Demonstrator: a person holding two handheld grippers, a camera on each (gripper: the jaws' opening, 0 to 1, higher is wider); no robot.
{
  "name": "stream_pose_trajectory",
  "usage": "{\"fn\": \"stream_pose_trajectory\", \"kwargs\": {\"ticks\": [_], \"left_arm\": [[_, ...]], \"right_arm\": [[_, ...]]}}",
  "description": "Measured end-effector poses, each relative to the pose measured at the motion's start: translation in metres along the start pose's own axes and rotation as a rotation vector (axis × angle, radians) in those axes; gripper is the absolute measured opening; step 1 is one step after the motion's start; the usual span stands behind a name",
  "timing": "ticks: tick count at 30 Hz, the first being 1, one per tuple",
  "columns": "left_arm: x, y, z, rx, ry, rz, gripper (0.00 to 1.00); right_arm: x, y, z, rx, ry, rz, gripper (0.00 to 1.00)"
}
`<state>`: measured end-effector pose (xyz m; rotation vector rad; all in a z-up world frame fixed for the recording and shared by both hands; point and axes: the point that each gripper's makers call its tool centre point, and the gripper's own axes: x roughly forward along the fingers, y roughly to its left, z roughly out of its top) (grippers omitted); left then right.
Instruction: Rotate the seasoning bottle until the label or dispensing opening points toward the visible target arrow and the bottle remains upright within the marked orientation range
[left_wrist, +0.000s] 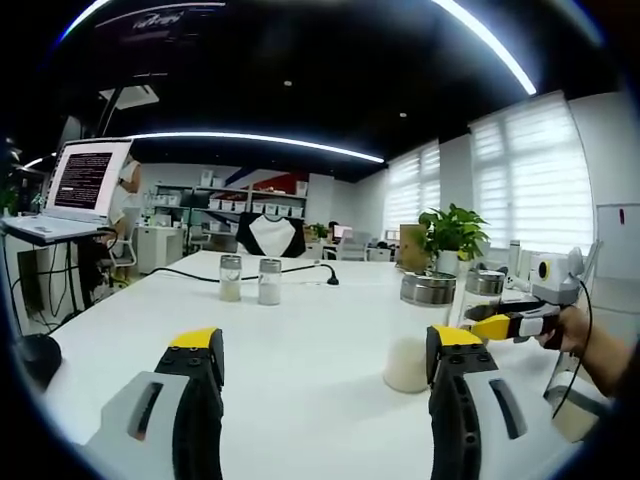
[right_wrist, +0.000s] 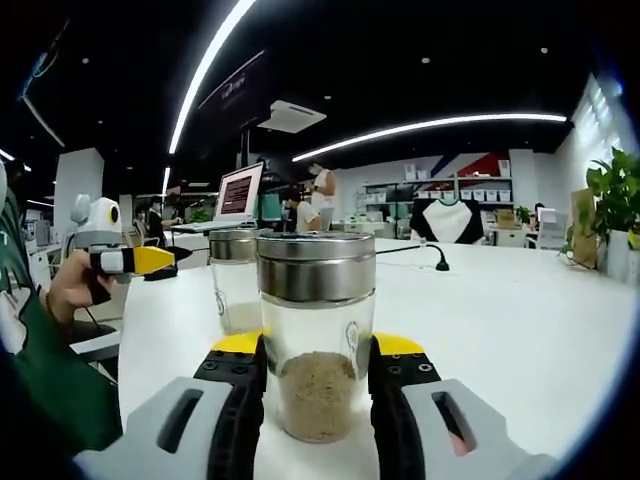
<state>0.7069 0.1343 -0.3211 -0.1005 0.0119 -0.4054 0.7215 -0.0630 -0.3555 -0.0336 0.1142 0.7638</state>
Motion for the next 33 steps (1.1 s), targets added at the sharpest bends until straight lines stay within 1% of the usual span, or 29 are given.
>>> {"fn": "stream_pose_trajectory", "kwargs": {"ticks": [8, 14, 19, 25, 28, 33], "left_arm": [[0.0013, -0.0017, -0.0024, -0.007, 0.006, -0.007, 0.88], [0.0011, -0.0014, -0.0021, -0.007, 0.004, -0.006, 0.88], [0.0011, -0.0003, -0.0024, -0.009, 0.005, -0.004, 0.88], [0.0019, -0.0022, -0.0037, -0.006, 0.010, -0.013, 0.87], [0.0010, -0.0006, -0.0024, -0.006, 0.006, -0.005, 0.87], [0.0010, -0.0003, -0.0025, -0.008, 0.006, -0.004, 0.87]], "right_arm": [[0.0004, -0.0009, -0.0009, 0.008, -0.002, -0.067, 0.39], [0.0005, -0.0019, -0.0015, 0.010, -0.012, -0.096, 0.39], [0.0007, -0.0020, -0.0020, 0.010, -0.007, -0.129, 0.38], [0.0024, -0.0027, -0.0020, 0.012, -0.027, -0.180, 0.38], [0.0022, -0.0033, -0.0019, 0.012, -0.030, -0.204, 0.38], [0.0020, -0.0041, -0.0022, 0.018, -0.035, -0.219, 0.38]]}}
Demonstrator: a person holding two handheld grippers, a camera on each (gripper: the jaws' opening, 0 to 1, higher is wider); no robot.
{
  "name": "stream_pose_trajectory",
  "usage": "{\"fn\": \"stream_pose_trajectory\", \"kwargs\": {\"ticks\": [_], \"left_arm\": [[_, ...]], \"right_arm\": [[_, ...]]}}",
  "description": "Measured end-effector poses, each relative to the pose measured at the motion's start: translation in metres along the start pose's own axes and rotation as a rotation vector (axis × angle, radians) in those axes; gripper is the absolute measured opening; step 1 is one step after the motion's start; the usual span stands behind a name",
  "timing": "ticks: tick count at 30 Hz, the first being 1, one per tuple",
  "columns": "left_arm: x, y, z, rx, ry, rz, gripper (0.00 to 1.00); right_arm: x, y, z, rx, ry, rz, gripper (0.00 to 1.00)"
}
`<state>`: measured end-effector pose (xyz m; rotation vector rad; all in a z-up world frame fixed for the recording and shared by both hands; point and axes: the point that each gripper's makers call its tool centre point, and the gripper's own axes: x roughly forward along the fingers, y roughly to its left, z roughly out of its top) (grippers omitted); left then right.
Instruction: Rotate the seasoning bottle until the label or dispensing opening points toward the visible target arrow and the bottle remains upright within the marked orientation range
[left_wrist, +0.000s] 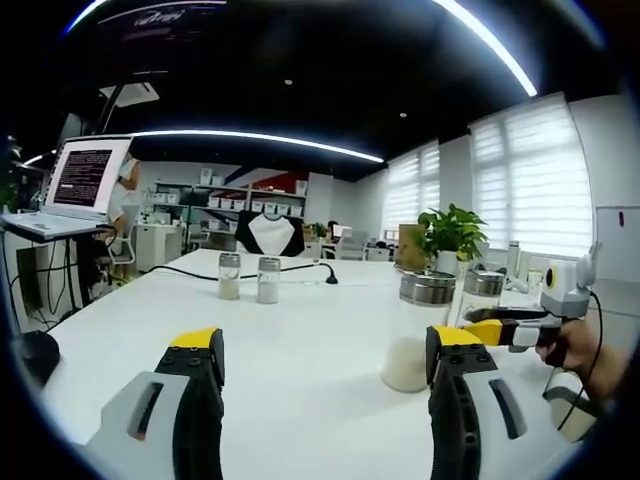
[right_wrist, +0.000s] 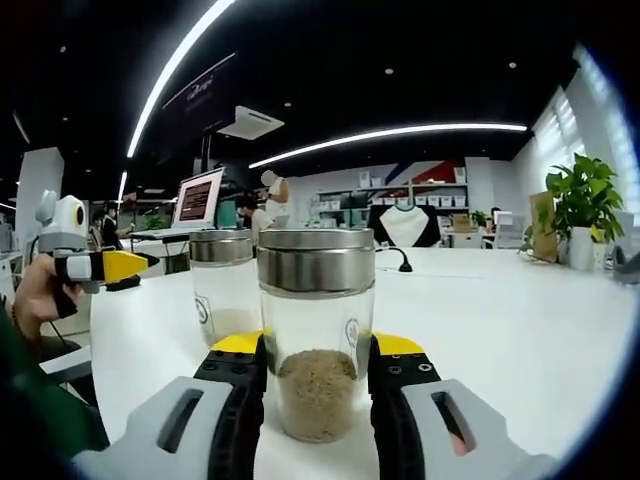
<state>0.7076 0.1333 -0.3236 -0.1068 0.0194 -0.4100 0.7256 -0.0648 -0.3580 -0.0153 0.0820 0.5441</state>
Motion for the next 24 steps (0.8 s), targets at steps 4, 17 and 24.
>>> {"fn": "stream_pose_trajectory", "kwargs": {"ticks": [4, 17, 24], "left_arm": [[0.0006, -0.0012, -0.0010, -0.002, 0.003, -0.004, 0.87], [0.0005, 0.0000, -0.0010, 0.000, 0.003, -0.001, 0.87], [0.0007, 0.0006, -0.0013, -0.002, 0.003, 0.001, 0.87]], "right_arm": [[0.0000, 0.0007, -0.0005, 0.001, 0.002, -0.021, 0.38], [0.0006, 0.0008, -0.0012, 0.010, -0.010, -0.103, 0.38], [0.0012, 0.0006, -0.0016, 0.006, -0.012, -0.136, 0.38]]}}
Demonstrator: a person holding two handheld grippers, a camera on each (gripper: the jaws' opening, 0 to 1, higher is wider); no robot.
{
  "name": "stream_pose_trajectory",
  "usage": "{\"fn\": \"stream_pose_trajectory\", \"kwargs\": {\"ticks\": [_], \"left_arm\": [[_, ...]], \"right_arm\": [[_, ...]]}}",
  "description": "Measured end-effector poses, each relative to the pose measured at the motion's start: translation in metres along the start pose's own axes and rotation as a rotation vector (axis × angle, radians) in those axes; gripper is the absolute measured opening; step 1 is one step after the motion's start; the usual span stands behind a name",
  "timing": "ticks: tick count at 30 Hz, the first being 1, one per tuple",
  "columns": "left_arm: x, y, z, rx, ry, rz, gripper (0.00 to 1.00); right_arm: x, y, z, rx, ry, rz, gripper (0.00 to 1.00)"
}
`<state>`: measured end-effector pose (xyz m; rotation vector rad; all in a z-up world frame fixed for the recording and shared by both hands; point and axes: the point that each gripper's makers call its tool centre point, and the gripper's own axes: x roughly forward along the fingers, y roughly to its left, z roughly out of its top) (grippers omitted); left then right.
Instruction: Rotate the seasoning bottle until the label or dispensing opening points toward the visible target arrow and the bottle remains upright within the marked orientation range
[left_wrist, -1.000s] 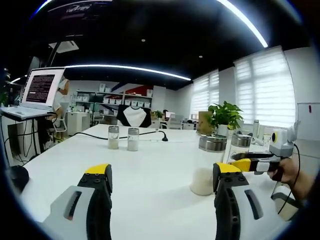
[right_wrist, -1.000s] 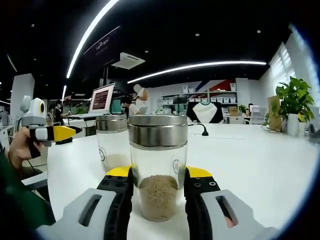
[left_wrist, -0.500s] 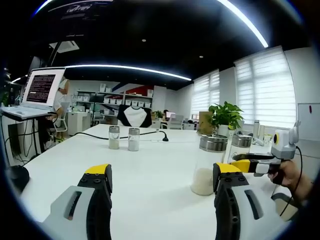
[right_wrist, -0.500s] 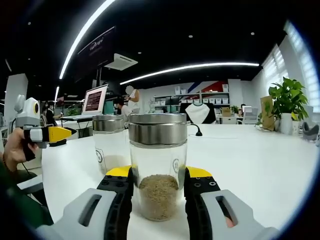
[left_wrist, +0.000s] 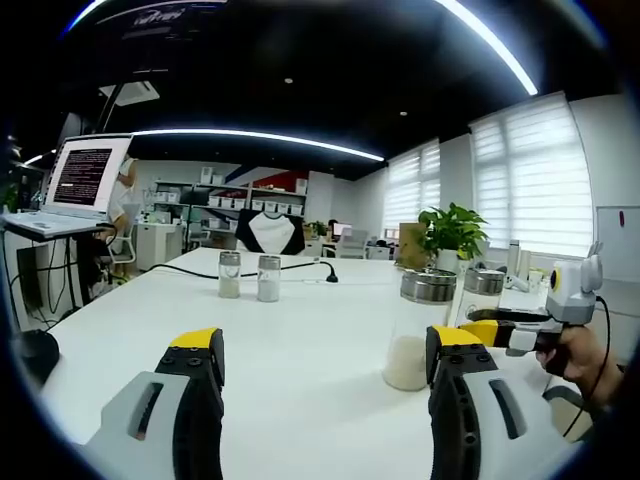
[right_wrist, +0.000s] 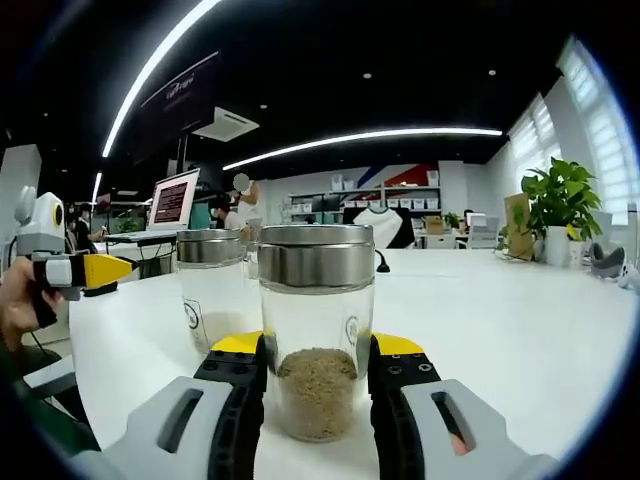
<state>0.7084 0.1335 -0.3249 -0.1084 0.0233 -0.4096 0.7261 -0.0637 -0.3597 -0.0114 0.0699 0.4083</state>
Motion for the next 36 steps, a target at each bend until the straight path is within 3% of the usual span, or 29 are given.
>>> {"fn": "stream_pose_trajectory", "kwargs": {"ticks": [18, 30, 36], "left_arm": [[-0.0012, 0.0000, -0.0005, -0.001, 0.001, 0.000, 0.87], [-0.0023, 0.0009, 0.0007, 0.000, -0.002, 0.001, 0.87], [-0.0028, 0.0026, 0.0021, -0.001, -0.007, 0.005, 0.87]], "right_arm": [[0.0003, -0.0015, -0.0007, 0.005, 0.012, -0.056, 0.38], [0.0019, -0.0010, -0.0013, 0.009, 0.031, -0.046, 0.39], [-0.0007, -0.0039, 0.0014, 0.036, 0.032, -0.022, 0.46]]}}
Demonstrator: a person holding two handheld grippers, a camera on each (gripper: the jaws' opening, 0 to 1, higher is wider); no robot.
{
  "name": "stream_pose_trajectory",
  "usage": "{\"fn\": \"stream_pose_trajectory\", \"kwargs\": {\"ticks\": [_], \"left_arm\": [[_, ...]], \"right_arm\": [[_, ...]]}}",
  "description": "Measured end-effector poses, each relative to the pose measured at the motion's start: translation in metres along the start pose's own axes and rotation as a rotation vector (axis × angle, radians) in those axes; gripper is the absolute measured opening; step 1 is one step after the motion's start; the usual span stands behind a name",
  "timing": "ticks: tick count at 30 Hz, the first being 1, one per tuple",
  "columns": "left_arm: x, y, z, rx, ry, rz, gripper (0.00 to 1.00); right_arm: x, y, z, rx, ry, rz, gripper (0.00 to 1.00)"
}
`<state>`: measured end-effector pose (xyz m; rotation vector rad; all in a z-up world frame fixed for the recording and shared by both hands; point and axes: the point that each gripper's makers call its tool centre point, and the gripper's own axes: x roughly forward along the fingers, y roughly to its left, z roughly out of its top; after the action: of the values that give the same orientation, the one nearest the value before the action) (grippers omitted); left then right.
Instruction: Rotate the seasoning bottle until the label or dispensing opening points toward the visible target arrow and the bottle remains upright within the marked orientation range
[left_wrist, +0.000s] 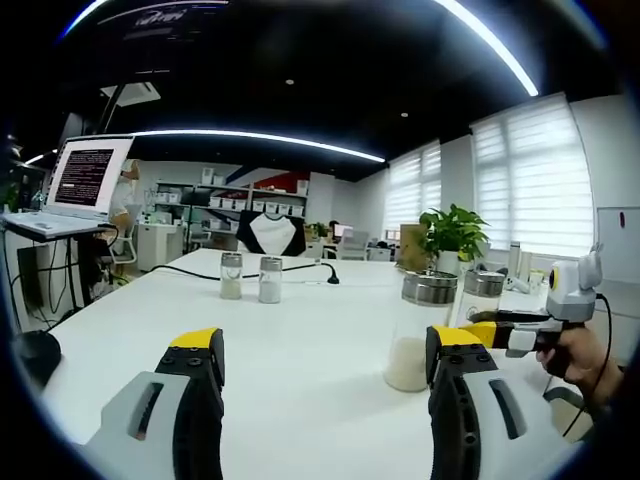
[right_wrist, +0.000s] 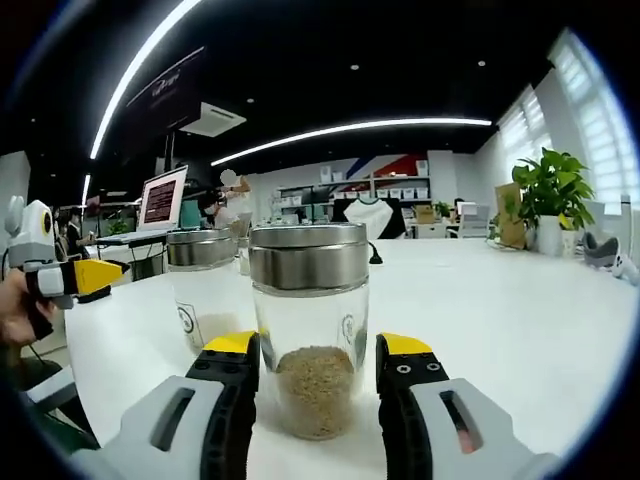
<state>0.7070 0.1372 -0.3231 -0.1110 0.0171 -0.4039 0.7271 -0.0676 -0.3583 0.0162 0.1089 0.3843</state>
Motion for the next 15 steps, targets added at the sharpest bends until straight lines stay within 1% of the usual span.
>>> {"fn": "stream_pose_trajectory", "kwargs": {"ticks": [2, 4, 7, 9, 12, 14, 15], "left_arm": [[0.000, 0.000, 0.000, -0.001, 0.001, 0.000, 0.87], [0.001, 0.000, -0.001, -0.002, 0.003, 0.000, 0.87], [0.001, -0.001, 0.000, -0.001, 0.002, -0.001, 0.87], [0.001, -0.001, 0.000, 0.000, 0.000, 0.000, 0.87], [0.001, -0.001, 0.000, -0.002, 0.002, -0.002, 0.87], [0.001, -0.001, 0.001, -0.002, 0.002, -0.001, 0.87], [0.001, -0.001, 0.001, -0.002, 0.003, -0.001, 0.87]], "right_arm": [[-0.001, 0.002, 0.001, 0.000, 0.013, 0.026, 0.47], [-0.001, 0.001, 0.001, 0.004, 0.023, 0.033, 0.48], [-0.003, -0.001, 0.000, -0.022, 0.061, 0.046, 0.49], [-0.004, -0.004, 0.002, -0.036, 0.069, 0.052, 0.49], [-0.005, -0.007, 0.002, -0.052, 0.093, 0.065, 0.52], [-0.006, -0.008, 0.002, -0.059, 0.108, 0.081, 0.53], [-0.006, -0.006, 0.000, -0.056, 0.126, 0.102, 0.53]]}}
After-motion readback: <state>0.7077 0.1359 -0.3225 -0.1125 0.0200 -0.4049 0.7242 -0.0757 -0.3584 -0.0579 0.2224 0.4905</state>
